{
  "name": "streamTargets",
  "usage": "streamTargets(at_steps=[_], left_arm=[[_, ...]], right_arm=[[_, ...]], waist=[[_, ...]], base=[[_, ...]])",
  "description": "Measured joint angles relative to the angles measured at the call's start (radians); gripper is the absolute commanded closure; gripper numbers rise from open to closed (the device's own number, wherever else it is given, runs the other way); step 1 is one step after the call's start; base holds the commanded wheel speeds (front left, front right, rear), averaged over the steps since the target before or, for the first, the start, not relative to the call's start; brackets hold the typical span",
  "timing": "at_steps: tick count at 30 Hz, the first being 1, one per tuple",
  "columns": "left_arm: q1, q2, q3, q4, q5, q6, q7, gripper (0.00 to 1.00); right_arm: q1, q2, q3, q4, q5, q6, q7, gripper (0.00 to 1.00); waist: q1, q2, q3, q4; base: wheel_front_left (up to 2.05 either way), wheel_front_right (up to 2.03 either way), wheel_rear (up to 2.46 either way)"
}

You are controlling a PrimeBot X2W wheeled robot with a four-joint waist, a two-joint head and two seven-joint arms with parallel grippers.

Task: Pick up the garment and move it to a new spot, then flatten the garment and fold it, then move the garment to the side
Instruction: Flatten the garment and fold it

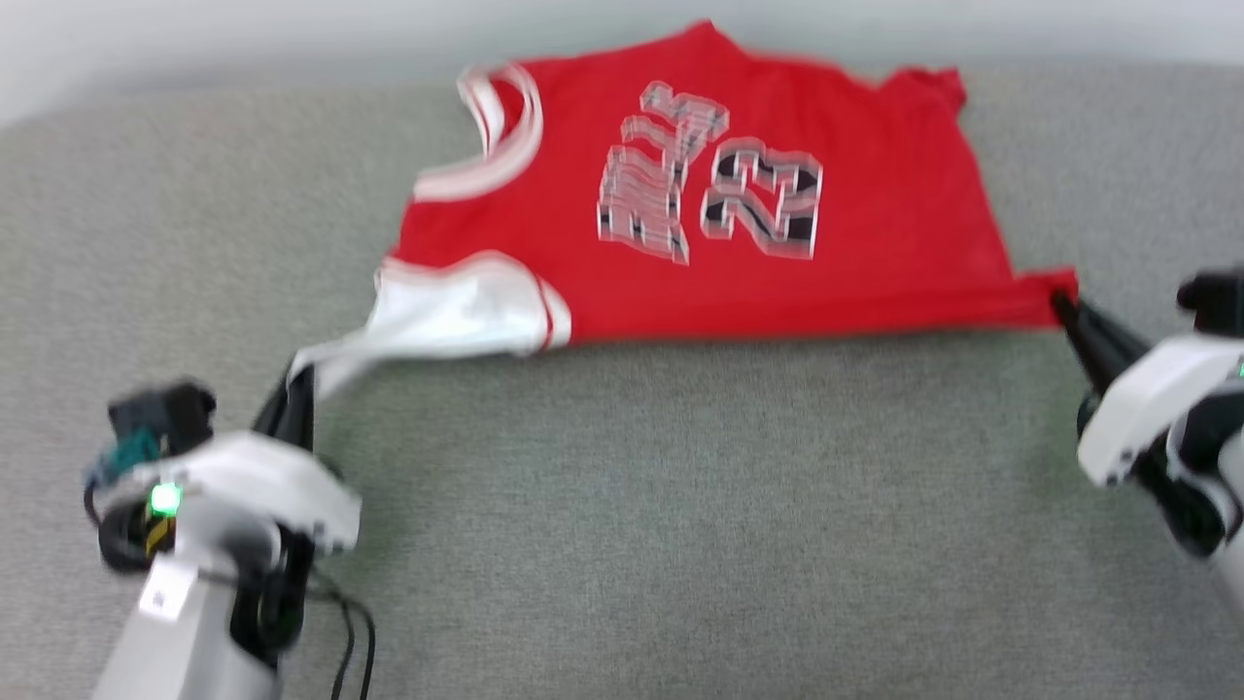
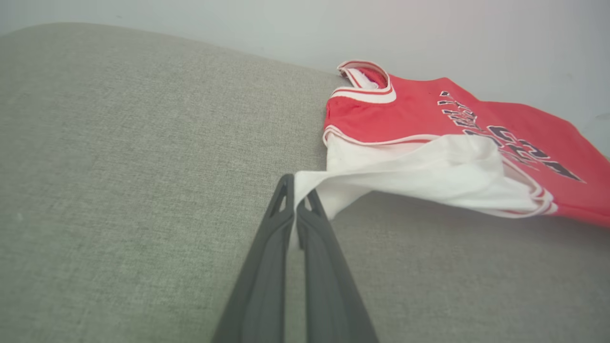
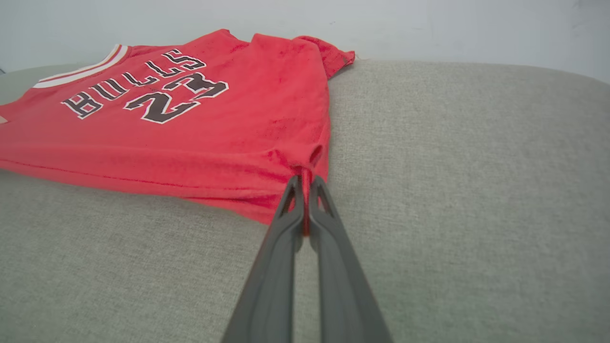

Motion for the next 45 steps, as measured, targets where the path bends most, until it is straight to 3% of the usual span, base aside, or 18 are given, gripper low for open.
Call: streamTargets(at_steps=[8,16,27,35,39,40,45], left_arm=[[0.31,0.018,0.031,-0.211,-0.047,0.083,0.094,1.0],[0.55,0.026,0.057,-0.382,-0.084,0.167,0.188,1.0],[0.728,0.051,0.091,-0.551,-0.116,0.243,0.275,1.0],[0.597,0.08,0.057,-0.587,-0.084,0.216,0.283,1.0],[0.455,0.074,0.019,-0.533,-0.069,0.179,0.27,1.0],[0.355,0.058,-0.003,-0.471,-0.063,0.155,0.255,1.0],[0.23,0.036,-0.026,-0.359,-0.06,0.114,0.219,1.0]], right_arm=[[0.248,0.003,-0.072,-0.082,-0.019,0.0,0.018,1.0],[0.515,0.045,-0.215,-0.199,-0.091,0.0,0.058,1.0],[0.833,0.136,-0.476,-0.517,-0.267,0.0,0.264,1.0],[0.833,0.203,-0.595,-0.683,-0.362,0.0,0.393,1.0],[0.765,0.213,-0.612,-0.699,-0.386,0.0,0.423,1.0],[0.706,0.213,-0.605,-0.688,-0.393,0.0,0.432,1.0],[0.614,0.207,-0.562,-0.631,-0.387,0.0,0.43,1.0]], waist=[[-0.0002,0.0,-0.131,0.011],[-0.0001,0.0,-0.219,0.01],[0.0,0.0,-0.263,0.013],[0.0002,0.0,-0.232,0.009],[0.0003,0.0,-0.188,0.009],[0.0005,0.0,-0.15,0.009],[0.0005,0.0,-0.094,-0.001]], base=[[0.0,0.0,0.0],[0.0,0.0,0.0],[0.0,0.0,0.0],[0.0,0.0,0.0],[0.0,0.0,0.0],[0.0,0.0,0.0],[0.0,0.0,0.0]])
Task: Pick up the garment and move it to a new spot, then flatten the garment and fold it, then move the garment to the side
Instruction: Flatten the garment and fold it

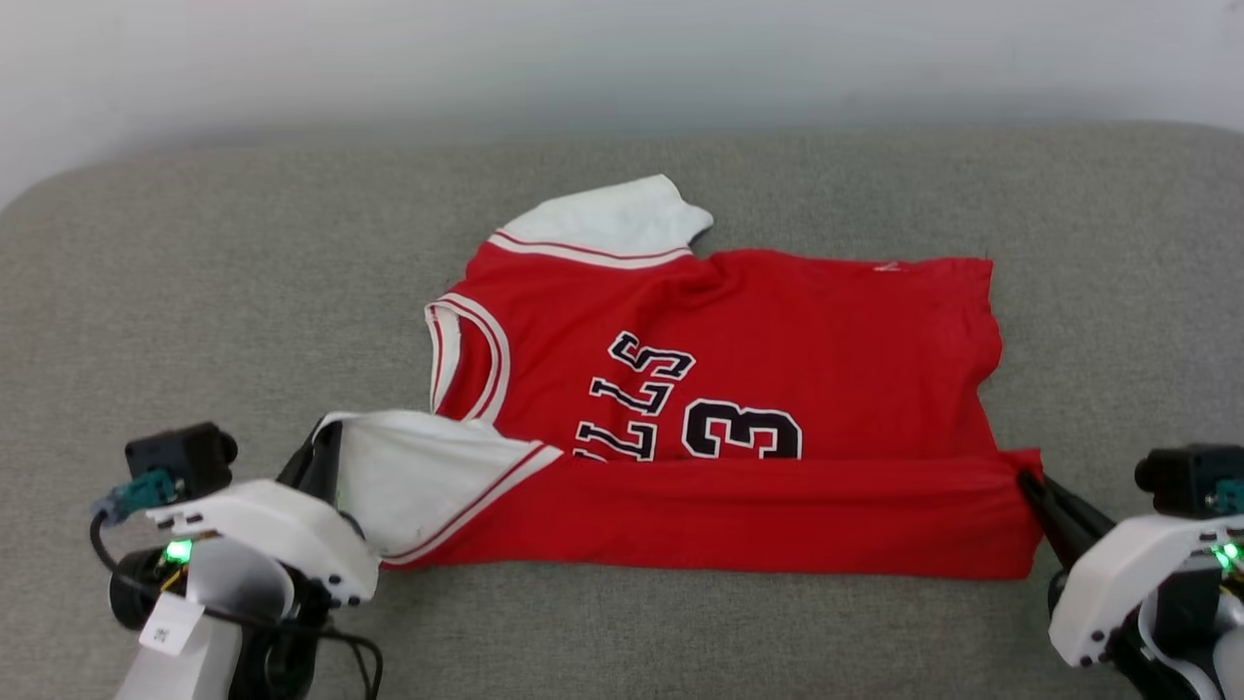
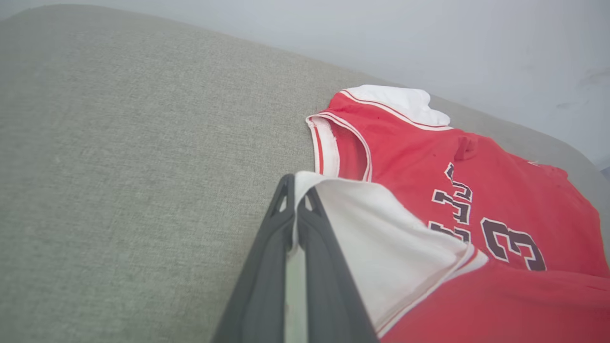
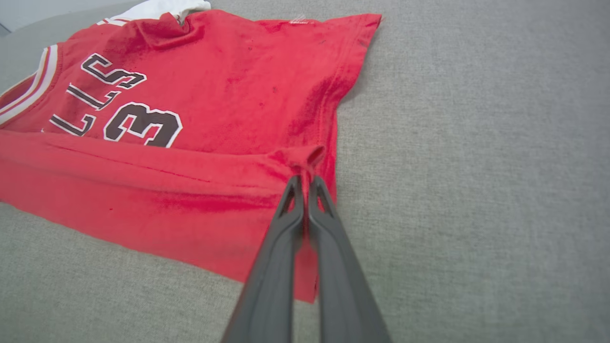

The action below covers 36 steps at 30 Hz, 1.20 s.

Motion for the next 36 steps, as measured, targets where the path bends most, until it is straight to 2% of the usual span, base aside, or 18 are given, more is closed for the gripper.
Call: streamTargets(at_steps=[7,13,14,15,17,18,19,20,21,28,32,36], left_arm=[[-0.139,-0.03,-0.017,0.166,-0.004,-0.053,-0.051,1.0],[-0.207,-0.057,-0.035,0.311,-0.024,-0.089,-0.047,1.0],[-0.215,-0.058,-0.038,0.333,-0.029,-0.096,-0.04,1.0],[-0.222,-0.06,-0.043,0.351,-0.032,-0.105,-0.033,1.0],[-0.237,-0.062,-0.052,0.383,-0.037,-0.118,-0.027,1.0],[-0.243,-0.063,-0.053,0.396,-0.04,-0.124,-0.027,0.84],[-0.249,-0.065,-0.053,0.406,-0.044,-0.131,-0.027,0.57],[-0.254,-0.067,-0.054,0.419,-0.047,-0.135,-0.029,0.15],[-0.257,-0.07,-0.053,0.427,-0.049,-0.141,-0.034,0.0],[-0.271,-0.051,-0.031,0.458,-0.049,-0.144,-0.086,0.0],[-0.271,-0.027,-0.017,0.444,-0.057,-0.138,-0.077,0.0],[-0.26,0.02,-0.009,0.402,-0.066,-0.129,-0.013,0.0]], right_arm=[[-0.116,-0.017,0.058,0.109,0.034,0.0,-0.063,1.0],[-0.188,-0.032,0.131,0.213,0.062,0.0,-0.115,1.0],[-0.196,-0.033,0.142,0.227,0.064,0.0,-0.125,0.91],[-0.205,-0.033,0.153,0.241,0.07,0.0,-0.135,0.78],[-0.22,-0.034,0.171,0.267,0.072,0.0,-0.158,0.43],[-0.226,-0.036,0.181,0.277,0.072,0.0,-0.173,0.0],[-0.229,-0.036,0.185,0.284,0.073,0.0,-0.195,0.0],[-0.23,-0.036,0.192,0.29,0.081,0.0,-0.214,0.0],[-0.23,-0.035,0.198,0.292,0.082,0.0,-0.242,0.0],[-0.24,-0.024,0.18,0.271,0.058,0.0,-0.467,0.0],[-0.226,-0.009,0.156,0.253,0.012,0.0,-0.505,0.0],[-0.192,0.012,0.132,0.216,-0.027,0.0,-0.513,0.0]], waist=[[0.0,0.0,0.08,-0.016],[0.0,0.0,0.133,-0.025],[0.0,0.0,0.137,-0.025],[0.0,0.0,0.139,-0.026],[-0.0001,0.0,0.14,-0.027],[-0.0001,0.0,0.139,-0.027],[-0.0001,0.0,0.138,-0.026],[-0.0001,0.0,0.135,-0.026],[-0.0001,-0.0001,0.132,-0.025],[-0.0002,0.0,0.087,-0.028],[-0.0002,0.0,0.05,-0.035],[-0.0003,0.0,0.015,-0.045]], base=[[0.0,0.0,0.0],[0.0,0.0,0.0],[0.0,0.0,0.0],[0.0,0.0,0.0],[0.0,0.0,0.0],[0.0,0.0,0.0],[0.0,0.0,0.0],[0.0,0.0,0.0],[0.0,0.0,0.0],[0.0,0.0,0.0],[0.0,0.0,0.0],[0.0,0.0,0.0]])
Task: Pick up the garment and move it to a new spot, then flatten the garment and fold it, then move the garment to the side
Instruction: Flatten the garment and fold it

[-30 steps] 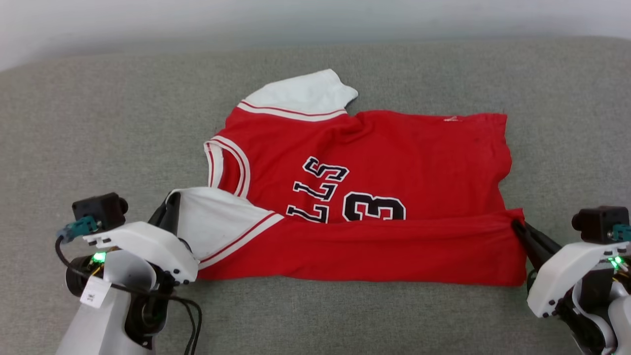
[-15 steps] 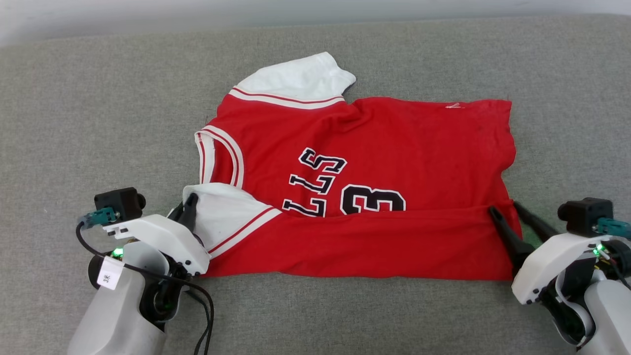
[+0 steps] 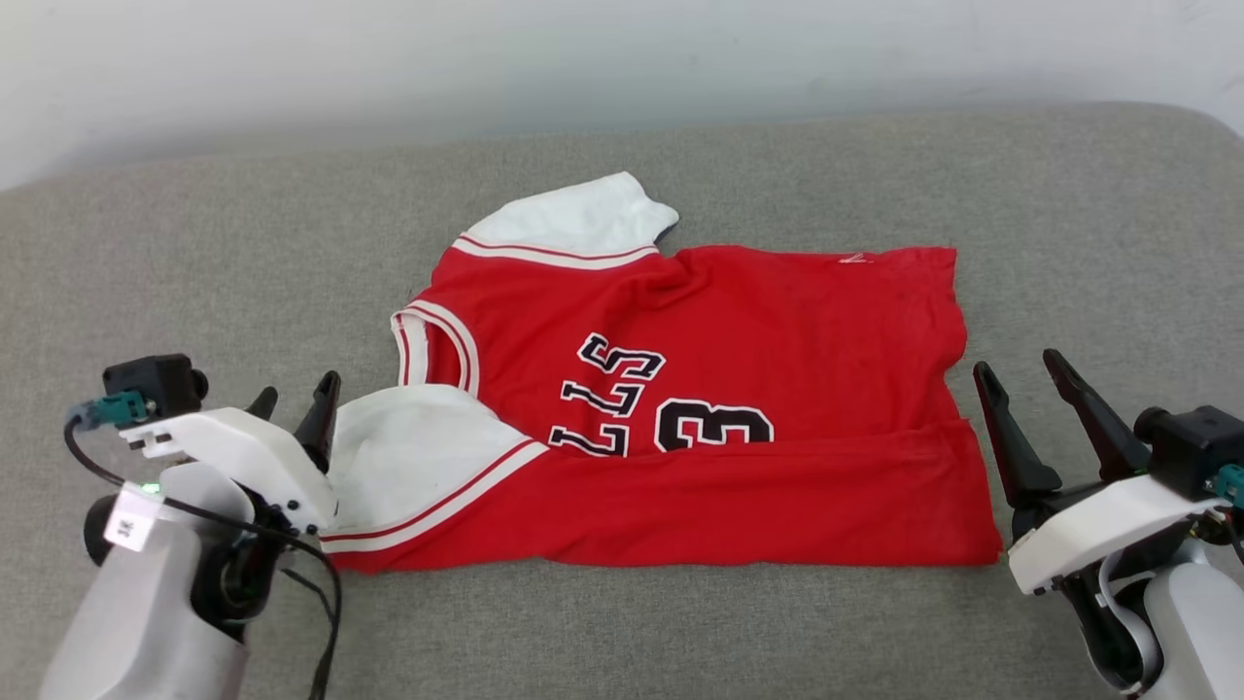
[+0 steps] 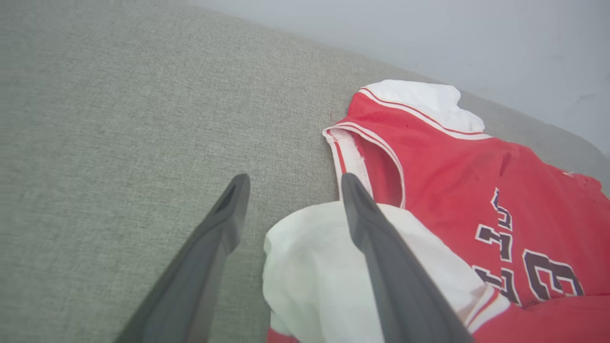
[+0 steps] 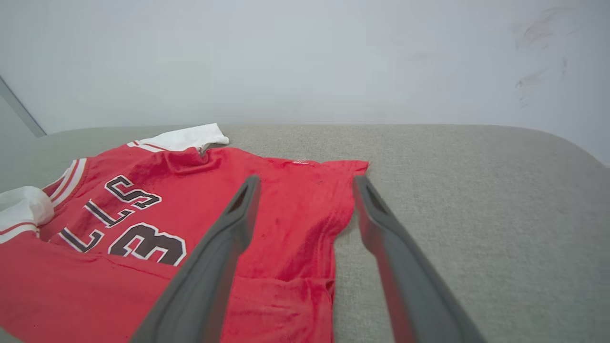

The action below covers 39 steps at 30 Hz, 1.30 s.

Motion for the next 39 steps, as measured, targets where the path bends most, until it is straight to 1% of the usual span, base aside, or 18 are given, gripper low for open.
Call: streamTargets(at_steps=[4,6,8,11,12,14,17,20,23,29,30,31,32,34,37,39], left_arm=[[0.014,0.059,-0.012,-0.066,-0.023,0.0,0.154,0.0],[0.022,0.094,-0.02,-0.109,-0.049,0.003,0.259,0.0],[0.037,0.128,-0.027,-0.153,-0.075,0.016,0.374,0.0],[0.068,0.175,-0.029,-0.216,-0.114,0.051,0.522,0.0],[0.091,0.195,-0.028,-0.257,-0.134,0.081,0.597,0.0],[0.116,0.211,-0.031,-0.294,-0.142,0.109,0.653,0.0],[0.155,0.216,-0.035,-0.331,-0.159,0.142,0.703,0.0],[0.184,0.212,-0.039,-0.343,-0.168,0.162,0.72,0.0],[0.193,0.205,-0.04,-0.335,-0.167,0.17,0.71,0.0],[0.188,0.174,-0.051,-0.278,-0.178,0.166,0.702,0.0],[0.186,0.173,-0.053,-0.269,-0.18,0.165,0.703,0.33],[0.183,0.17,-0.053,-0.263,-0.185,0.161,0.704,0.71],[0.18,0.166,-0.053,-0.257,-0.187,0.16,0.704,1.0],[0.177,0.164,-0.054,-0.247,-0.189,0.157,0.702,1.0],[0.174,0.144,-0.061,-0.239,-0.192,0.137,0.683,1.0],[0.174,0.145,-0.068,-0.239,-0.182,0.129,0.666,1.0]], right_arm=[[0.044,0.021,-0.037,-0.05,-0.032,0.0,0.011,0.0],[0.069,0.035,-0.054,-0.081,-0.041,0.0,0.023,0.0],[0.095,0.049,-0.072,-0.11,-0.051,0.0,0.038,0.0],[0.128,0.071,-0.095,-0.147,-0.061,0.0,0.06,0.0],[0.143,0.083,-0.108,-0.168,-0.07,0.0,0.076,0.0],[0.153,0.096,-0.119,-0.184,-0.074,0.0,0.086,0.0],[0.16,0.111,-0.127,-0.2,-0.082,0.0,0.098,0.0],[0.16,0.123,-0.128,-0.21,-0.084,0.0,0.102,0.0],[0.159,0.127,-0.128,-0.217,-0.081,0.0,0.105,0.0],[0.153,0.127,-0.129,-0.22,-0.061,0.0,0.109,0.0],[0.153,0.126,-0.131,-0.22,-0.058,0.0,0.111,0.0],[0.153,0.125,-0.133,-0.219,-0.056,0.0,0.115,0.0],[0.153,0.124,-0.134,-0.219,-0.049,0.0,0.118,0.0],[0.153,0.117,-0.14,-0.218,-0.047,0.0,0.128,0.0],[0.153,0.104,-0.154,-0.218,-0.038,0.0,0.139,0.0],[0.154,0.098,-0.166,-0.218,-0.026,0.0,0.159,0.0]], waist=[[0.0,0.0,-0.023,-0.008],[0.0,0.0,-0.031,-0.011],[-0.0001,0.0,-0.037,-0.015],[0.0,0.0,-0.042,-0.023],[-0.0001,0.0,-0.043,-0.03],[-0.0001,0.0,-0.042,-0.037],[-0.0001,0.0,-0.034,-0.047],[-0.0001,0.0,-0.019,-0.056],[0.0,0.0,0.0,-0.062],[-0.0001,0.0,0.031,-0.077],[-0.0001,0.0,0.035,-0.079],[-0.0002,0.0,0.037,-0.081],[-0.0002,0.0,0.04,-0.083],[-0.0002,0.0,0.042,-0.083],[-0.0001,0.0,0.041,-0.081],[-0.0001,0.0,0.036,-0.077]], base=[[0.0,0.0,0.0],[0.0,0.0,0.0],[0.0,0.0,0.0],[0.0,0.0,0.0],[0.0,0.0,0.0],[0.0,0.0,0.0],[0.0,0.0,0.0],[0.0,0.0,0.0],[0.0,0.0,0.0],[0.0,0.0,0.0],[0.0,0.0,0.0],[0.0,0.0,0.0],[0.0,0.0,0.0],[0.0,0.0,0.0],[0.0,0.0,0.0],[0.0,0.0,0.0]])
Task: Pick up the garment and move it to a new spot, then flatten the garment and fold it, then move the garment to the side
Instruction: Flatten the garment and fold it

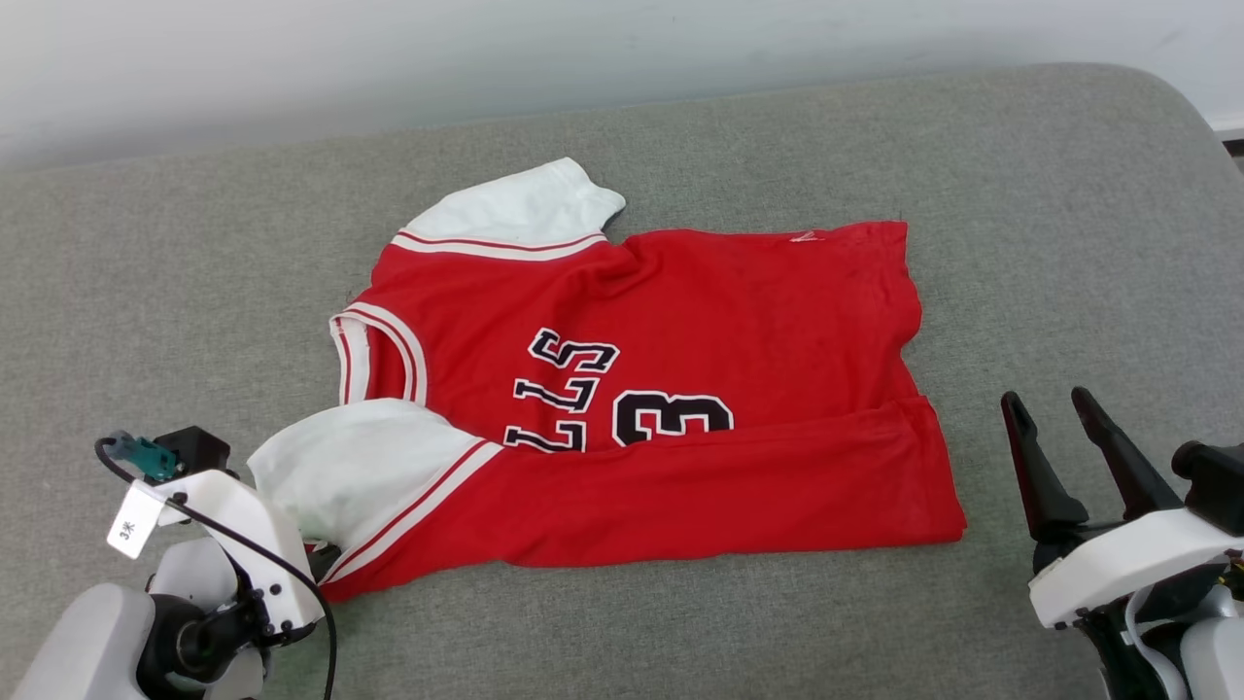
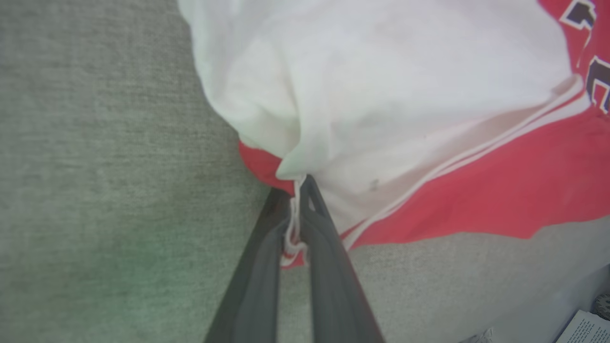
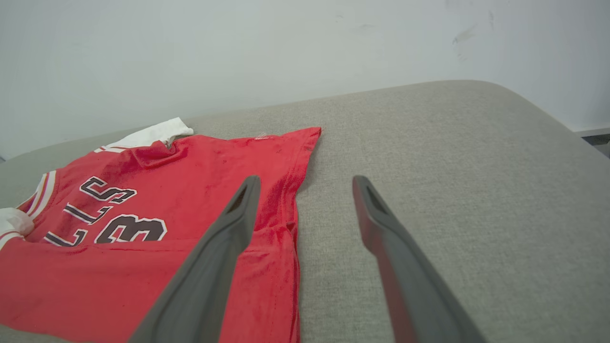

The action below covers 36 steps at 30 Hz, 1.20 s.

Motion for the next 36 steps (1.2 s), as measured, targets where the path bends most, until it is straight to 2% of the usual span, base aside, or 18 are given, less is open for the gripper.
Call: streamTargets(at_steps=[2,5,10,13,17,27,28,29,30,36], left_arm=[[-0.001,-0.001,-0.004,-0.008,0.009,-0.009,-0.021,1.0],[-0.001,0.001,-0.009,-0.039,0.03,-0.016,-0.052,1.0],[-0.001,0.015,-0.011,-0.114,0.07,-0.009,-0.089,1.0],[-0.002,0.022,-0.013,-0.159,0.085,0.0,-0.097,1.0],[-0.011,0.02,-0.022,-0.198,0.098,0.011,-0.099,1.0],[-0.048,-0.008,-0.045,-0.209,0.113,0.014,-0.115,1.0],[-0.048,-0.008,-0.045,-0.204,0.113,0.013,-0.12,1.0],[-0.048,-0.009,-0.045,-0.202,0.113,0.013,-0.123,1.0],[-0.048,-0.009,-0.044,-0.199,0.114,0.013,-0.131,1.0],[-0.046,-0.018,-0.043,-0.186,0.116,0.001,-0.165,1.0]], right_arm=[[0.003,-0.011,-0.008,0.007,0.019,0.0,0.051,0.0],[0.011,-0.047,-0.008,0.03,0.049,0.0,0.188,0.0],[0.018,-0.1,0.02,0.036,0.093,0.0,0.438,0.0],[0.009,-0.111,0.043,0.024,0.112,0.0,0.525,0.0],[-0.041,-0.117,0.078,0.044,0.119,0.0,0.586,0.0],[-0.168,-0.135,0.207,0.209,0.192,-0.002,0.67,0.0],[-0.178,-0.14,0.218,0.217,0.194,-0.002,0.682,0.45],[-0.185,-0.143,0.223,0.223,0.205,-0.002,0.69,0.66],[-0.189,-0.145,0.226,0.228,0.22,-0.003,0.692,1.0],[-0.206,-0.155,0.251,0.232,0.233,0.0,0.665,1.0]], waist=[[0.0001,0.0,-0.007,0.005],[0.0001,0.0,-0.019,0.014],[0.0002,0.0,-0.03,0.034],[0.0002,0.0,-0.024,0.046],[0.0002,0.0,-0.001,0.059],[0.0002,-0.0001,0.066,0.09],[0.0001,-0.0001,0.069,0.092],[0.0001,-0.0001,0.071,0.093],[0.0001,-0.0001,0.072,0.094],[0.0001,0.0,0.058,0.094]], base=[[0.0,0.0,0.0],[0.0,0.0,0.0],[0.0,0.0,0.0],[0.0,0.0,0.0],[0.0,0.0,0.0],[0.0,0.0,0.0],[0.0,0.0,0.0],[0.0,0.0,0.0],[0.0,0.0,0.0],[0.0,0.0,0.0]])
